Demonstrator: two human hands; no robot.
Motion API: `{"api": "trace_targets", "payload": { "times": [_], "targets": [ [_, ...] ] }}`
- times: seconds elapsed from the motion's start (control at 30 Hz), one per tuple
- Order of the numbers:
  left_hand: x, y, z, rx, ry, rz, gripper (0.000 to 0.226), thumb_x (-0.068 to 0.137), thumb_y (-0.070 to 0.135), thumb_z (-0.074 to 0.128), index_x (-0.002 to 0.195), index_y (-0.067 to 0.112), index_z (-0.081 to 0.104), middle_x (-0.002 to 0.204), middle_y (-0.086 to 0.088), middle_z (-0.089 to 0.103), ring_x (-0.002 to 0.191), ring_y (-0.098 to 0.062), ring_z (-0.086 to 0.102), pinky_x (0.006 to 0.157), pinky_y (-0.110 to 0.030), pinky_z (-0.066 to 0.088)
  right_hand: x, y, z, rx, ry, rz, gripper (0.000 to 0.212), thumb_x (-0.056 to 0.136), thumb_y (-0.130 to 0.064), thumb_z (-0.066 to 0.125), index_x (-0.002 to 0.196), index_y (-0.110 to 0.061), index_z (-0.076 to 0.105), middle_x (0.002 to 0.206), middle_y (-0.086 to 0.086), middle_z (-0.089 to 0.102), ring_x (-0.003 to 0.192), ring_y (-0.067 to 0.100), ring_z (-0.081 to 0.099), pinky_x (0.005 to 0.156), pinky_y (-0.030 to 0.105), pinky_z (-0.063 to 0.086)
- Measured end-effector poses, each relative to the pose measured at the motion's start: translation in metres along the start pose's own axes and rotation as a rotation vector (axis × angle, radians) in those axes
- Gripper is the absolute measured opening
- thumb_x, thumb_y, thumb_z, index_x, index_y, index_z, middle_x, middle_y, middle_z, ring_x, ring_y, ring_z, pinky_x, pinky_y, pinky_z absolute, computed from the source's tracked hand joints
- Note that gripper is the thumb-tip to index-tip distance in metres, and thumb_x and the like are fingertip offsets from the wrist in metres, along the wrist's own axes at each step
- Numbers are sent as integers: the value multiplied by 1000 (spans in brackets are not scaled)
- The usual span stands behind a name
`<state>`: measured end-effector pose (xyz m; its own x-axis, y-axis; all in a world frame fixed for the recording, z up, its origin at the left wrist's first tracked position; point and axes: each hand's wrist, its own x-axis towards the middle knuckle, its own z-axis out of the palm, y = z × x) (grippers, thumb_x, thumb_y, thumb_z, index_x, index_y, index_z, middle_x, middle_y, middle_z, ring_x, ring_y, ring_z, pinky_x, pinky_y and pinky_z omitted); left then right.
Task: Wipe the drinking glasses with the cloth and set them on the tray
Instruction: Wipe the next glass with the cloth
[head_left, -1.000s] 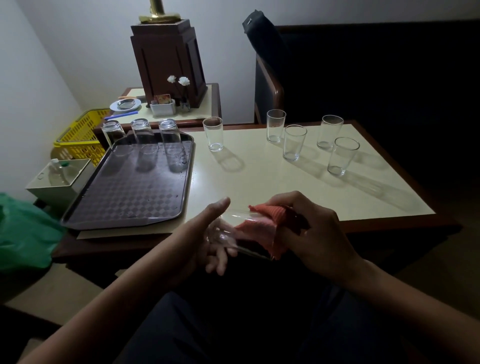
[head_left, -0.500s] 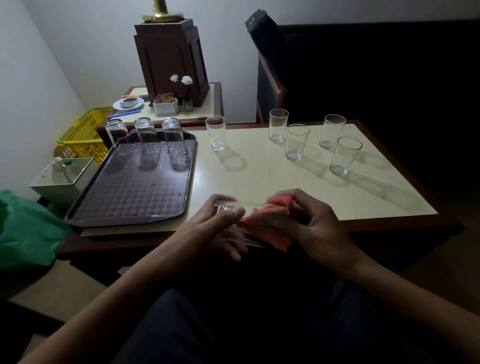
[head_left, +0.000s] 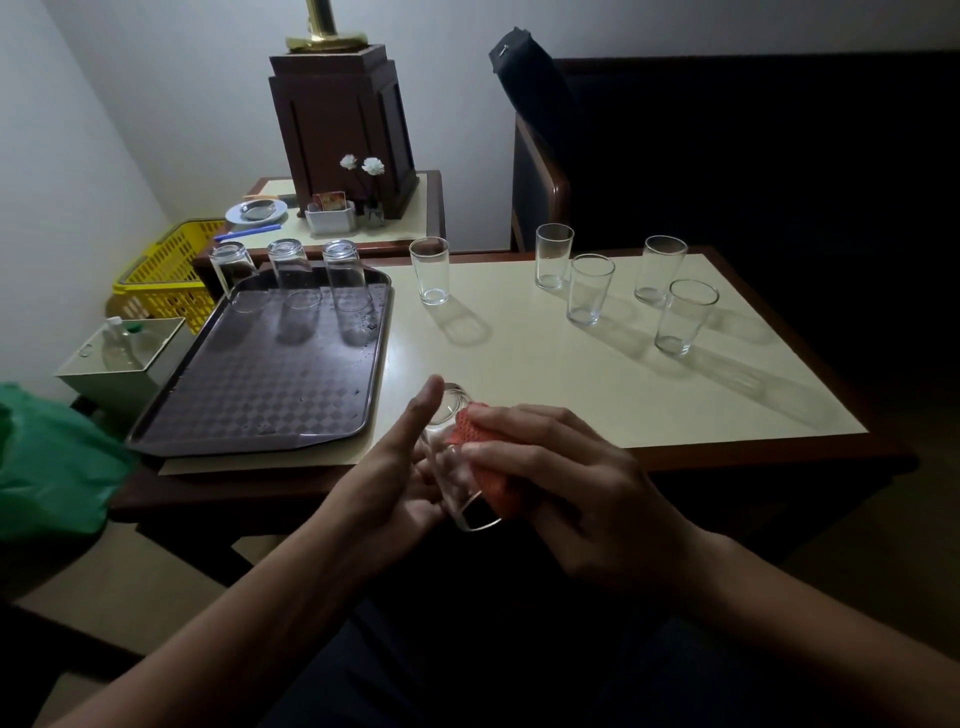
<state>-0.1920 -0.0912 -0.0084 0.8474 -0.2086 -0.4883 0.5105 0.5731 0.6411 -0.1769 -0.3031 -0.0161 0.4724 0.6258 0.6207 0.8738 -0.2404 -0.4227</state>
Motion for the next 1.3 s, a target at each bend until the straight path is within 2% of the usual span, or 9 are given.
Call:
{"api": "trace_targets", "payload": {
  "times": [0.17, 0.3, 0.43, 0.53, 0.63, 0.8, 1.03, 1.17, 1.3],
  "targets": [
    [0, -6, 4, 112, 30, 46, 76, 91, 74, 50, 148, 24, 45, 124, -17, 71, 109, -32, 70, 89, -55, 57, -3, -8, 13, 600, -38, 631, 63, 100, -9, 50, 161, -25, 42, 158, -12, 54, 146, 1, 48, 126, 34, 37],
    [-8, -12, 13, 147, -201, 9, 54, 97, 42, 61, 147, 26, 46, 125, -24, 62, 118, -36, 59, 101, -57, 54, 1, -1, 12, 790, 33, 740, 70, 91, -13, 40, 158, -30, 45, 154, -5, 59, 143, 10, 54, 117, 36, 48],
    [-3, -9, 9, 162, -276, 65, 61, 87, 14, 67, 144, 23, 46, 111, -18, 66, 109, -35, 68, 95, -49, 56, -2, 0, 14, 714, 34, 712, 63, 101, -29, 39, 164, -26, 35, 163, -15, 46, 148, -7, 40, 118, 12, 33],
    [-7, -9, 7, 545, -319, 94, 71, 84, 7, 69, 145, 34, 44, 103, -17, 65, 99, -29, 66, 88, -42, 58, -1, 2, 20, 715, 96, 793, 54, 106, -38, 44, 159, -31, 46, 157, -9, 56, 147, 5, 49, 126, 32, 34],
    [-13, -6, 5, 963, -279, 109, 77, 78, 13, 82, 141, 34, 44, 100, -22, 72, 91, -26, 69, 79, -38, 56, 7, 4, 18, 992, 205, 908, 34, 114, -22, 42, 132, -22, 71, 131, 10, 74, 124, 25, 69, 107, 40, 51],
    [-12, 23, -10, 1008, 23, 204, 83, 49, 39, 92, 120, 20, 54, 100, -9, 80, 93, -29, 77, 93, -49, 59, 10, 8, 3, 1134, 230, 1083, 40, 111, -21, 38, 135, -4, 65, 128, 20, 74, 126, 35, 68, 112, 53, 50],
    [-19, 34, -20, 1132, -214, 468, 63, 73, 31, 94, 129, 33, 65, 116, -2, 68, 104, -26, 69, 92, -38, 60, 9, 12, 1, 1409, 26, 1271, 55, 99, -49, 49, 130, -9, 71, 129, 20, 73, 110, 38, 75, 97, 60, 58],
    [-14, 22, -8, 983, -143, 396, 62, 83, 52, 81, 123, 12, 56, 96, -23, 68, 63, -28, 60, 55, -25, 49, 8, 15, 1, 1255, 141, 1094, 43, 98, -42, 59, 127, -13, 71, 132, 17, 71, 114, 42, 72, 102, 64, 54],
    [-14, 13, 5, 662, -30, 124, 76, 85, 67, 56, 114, -4, 58, 85, -24, 64, 53, -23, 51, 43, -24, 35, 4, 8, -13, 449, -61, 354, 37, 101, -21, 65, 137, -15, 67, 138, 6, 69, 130, 30, 66, 107, 63, 51]
  ]
}}
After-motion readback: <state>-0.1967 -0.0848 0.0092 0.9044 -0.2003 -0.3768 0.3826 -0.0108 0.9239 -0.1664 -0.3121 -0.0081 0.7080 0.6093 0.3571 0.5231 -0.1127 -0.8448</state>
